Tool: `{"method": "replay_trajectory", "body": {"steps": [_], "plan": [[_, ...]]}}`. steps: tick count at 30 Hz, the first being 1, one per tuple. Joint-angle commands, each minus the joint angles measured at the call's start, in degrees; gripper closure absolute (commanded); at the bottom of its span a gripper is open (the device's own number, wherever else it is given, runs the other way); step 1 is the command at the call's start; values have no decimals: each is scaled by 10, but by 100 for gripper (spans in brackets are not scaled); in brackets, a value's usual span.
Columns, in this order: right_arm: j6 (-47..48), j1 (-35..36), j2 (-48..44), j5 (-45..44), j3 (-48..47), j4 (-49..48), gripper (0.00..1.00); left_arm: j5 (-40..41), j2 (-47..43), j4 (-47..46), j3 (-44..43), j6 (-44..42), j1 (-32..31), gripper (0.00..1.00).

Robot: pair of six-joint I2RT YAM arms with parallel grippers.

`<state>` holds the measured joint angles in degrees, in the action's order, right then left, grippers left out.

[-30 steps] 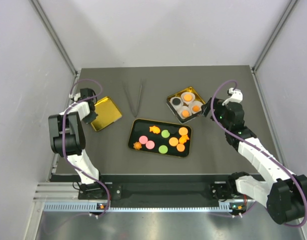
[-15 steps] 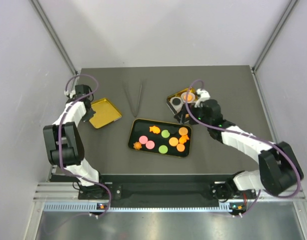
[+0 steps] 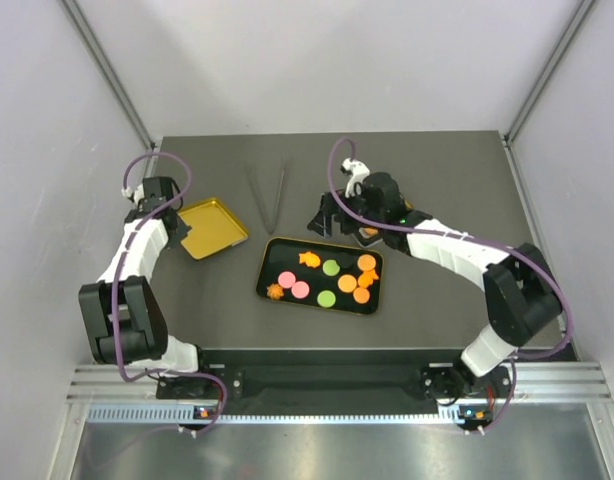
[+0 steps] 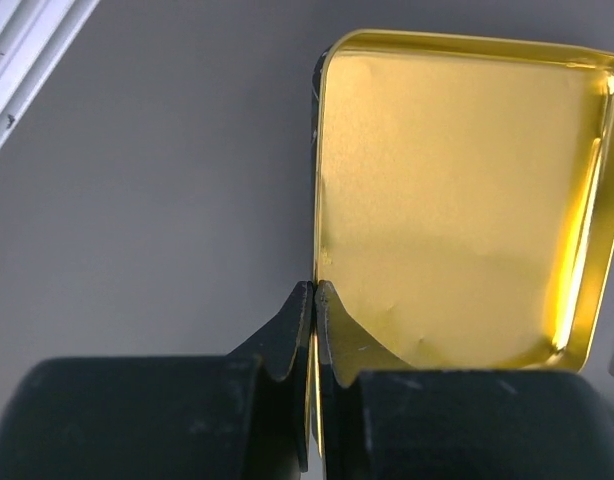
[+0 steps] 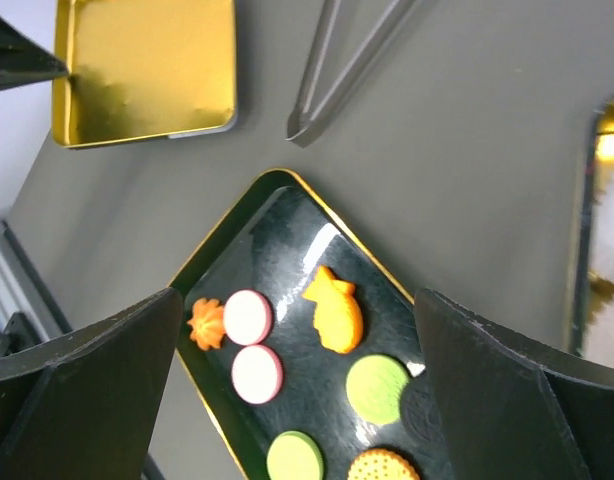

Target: Pack the cookies

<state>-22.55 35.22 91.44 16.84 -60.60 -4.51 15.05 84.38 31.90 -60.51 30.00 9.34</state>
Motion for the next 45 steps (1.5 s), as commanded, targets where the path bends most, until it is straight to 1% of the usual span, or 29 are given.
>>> {"method": "replay_trajectory", "body": {"steps": [1,9,12,13,15,17,19,20,26,29,31,34,36,41,44,45], "plan": [[11,20,19,35,-58,15,0,-25,-48,-9,4,15,3,100],[12,24,74,79,-137,43,0,-70,-121,-12,34,1,4,100],[4,23,97,98,-171,43,0,-103,-143,-14,48,-7,3,100],[2,24,110,102,-181,58,0,-125,-148,-13,50,-10,3,100],[-7,23,124,112,-203,57,0,-148,-163,-11,54,-13,3,100],[-17,23,142,117,-221,58,0,-191,-171,-9,59,-13,3,100],[-21,23,153,121,-230,58,0,-209,-191,-10,62,-13,4,100],[-25,24,161,121,-236,58,0,-232,-202,-14,65,-13,2,100],[-48,24,184,128,-253,50,0,-300,-222,-29,83,-2,-6,100],[-64,24,194,137,-265,36,0,-303,-226,-41,89,2,-28,100],[-74,22,199,144,-271,31,0,-278,-224,-41,86,4,-63,100],[-82,21,201,144,-278,31,0,-272,-220,-56,81,18,-92,100],[-86,20,203,145,-279,30,0,-265,-212,-65,77,23,-124,100],[-107,14,199,159,-261,18,0,-262,-201,-90,70,37,-152,100],[-142,-3,179,170,-219,-24,4,-268,-193,-106,73,38,-160,100],[-151,-9,169,176,-208,-36,9,-272,-189,-123,77,38,-164,100]]}}
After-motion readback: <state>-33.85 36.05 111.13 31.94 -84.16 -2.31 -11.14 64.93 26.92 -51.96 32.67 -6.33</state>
